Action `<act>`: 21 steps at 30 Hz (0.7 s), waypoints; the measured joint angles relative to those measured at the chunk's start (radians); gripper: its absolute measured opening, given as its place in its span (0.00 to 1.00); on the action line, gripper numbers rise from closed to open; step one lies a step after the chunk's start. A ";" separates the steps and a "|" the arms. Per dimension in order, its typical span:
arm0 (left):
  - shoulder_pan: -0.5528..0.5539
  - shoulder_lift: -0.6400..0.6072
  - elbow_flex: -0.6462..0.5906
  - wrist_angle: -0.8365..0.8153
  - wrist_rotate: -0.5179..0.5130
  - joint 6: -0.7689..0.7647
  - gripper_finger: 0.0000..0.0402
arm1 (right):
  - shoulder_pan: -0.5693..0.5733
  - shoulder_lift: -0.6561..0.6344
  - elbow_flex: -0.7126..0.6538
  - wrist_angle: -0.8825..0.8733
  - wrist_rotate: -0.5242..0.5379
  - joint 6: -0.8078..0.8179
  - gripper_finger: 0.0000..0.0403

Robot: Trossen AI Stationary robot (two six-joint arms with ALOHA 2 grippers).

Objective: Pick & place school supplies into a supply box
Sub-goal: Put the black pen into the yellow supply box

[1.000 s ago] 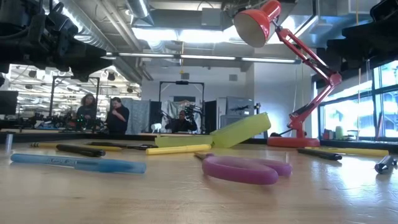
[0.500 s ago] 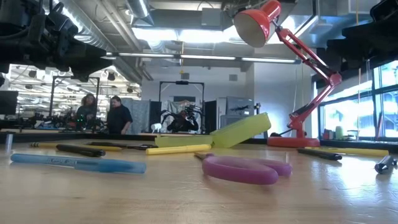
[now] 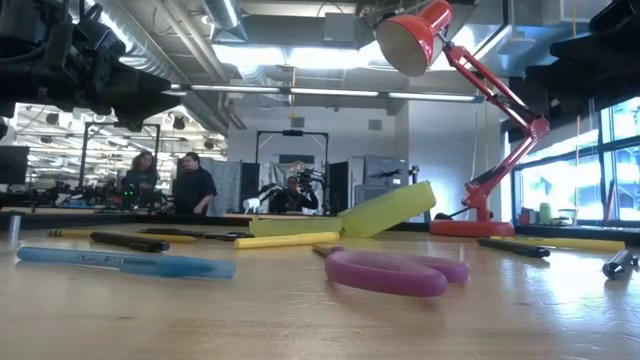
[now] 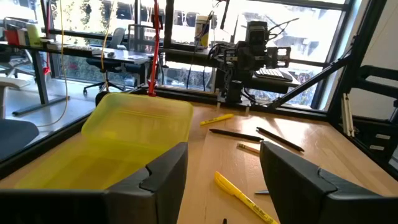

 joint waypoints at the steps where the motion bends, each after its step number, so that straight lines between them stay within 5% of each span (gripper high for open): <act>1: 0.000 0.000 0.000 0.000 0.000 0.000 0.48 | 0.000 0.000 0.000 0.000 0.000 0.019 0.44; 21: 0.000 0.005 0.000 0.022 -0.006 -0.060 0.48 | 0.000 0.000 0.000 0.001 0.062 0.071 0.44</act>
